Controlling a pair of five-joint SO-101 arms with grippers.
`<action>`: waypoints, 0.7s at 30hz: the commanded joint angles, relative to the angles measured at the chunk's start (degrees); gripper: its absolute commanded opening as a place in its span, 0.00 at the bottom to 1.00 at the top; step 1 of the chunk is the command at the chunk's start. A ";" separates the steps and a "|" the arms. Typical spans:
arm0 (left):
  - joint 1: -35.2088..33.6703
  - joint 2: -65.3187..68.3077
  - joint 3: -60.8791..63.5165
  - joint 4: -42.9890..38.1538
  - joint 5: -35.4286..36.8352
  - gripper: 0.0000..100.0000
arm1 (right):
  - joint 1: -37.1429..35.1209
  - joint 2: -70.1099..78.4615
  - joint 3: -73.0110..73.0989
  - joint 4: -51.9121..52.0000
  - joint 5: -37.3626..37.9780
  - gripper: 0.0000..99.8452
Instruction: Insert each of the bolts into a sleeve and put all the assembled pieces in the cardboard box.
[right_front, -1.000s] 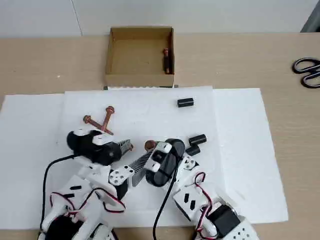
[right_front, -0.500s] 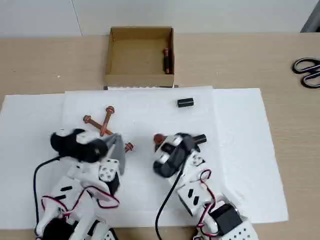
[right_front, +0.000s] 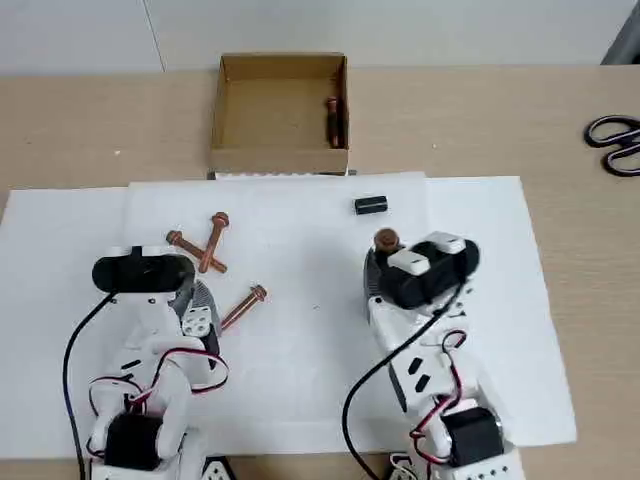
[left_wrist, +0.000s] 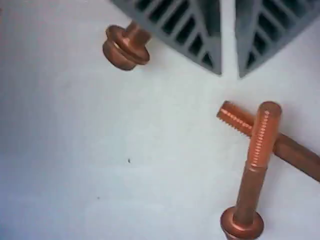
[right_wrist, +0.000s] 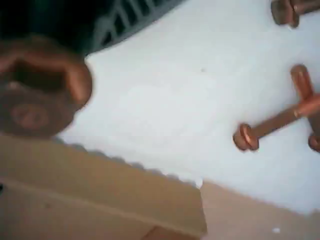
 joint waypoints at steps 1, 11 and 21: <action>-0.35 -0.53 -0.13 -0.26 -0.18 0.01 | 0.48 5.05 -10.37 0.40 -1.58 0.00; -0.35 -0.53 0.13 -0.26 -0.18 0.01 | 0.48 36.62 -34.64 -2.77 -3.52 0.00; -0.35 -0.53 0.13 -0.18 0.18 0.01 | 0.22 70.02 -55.91 -12.79 -3.52 0.00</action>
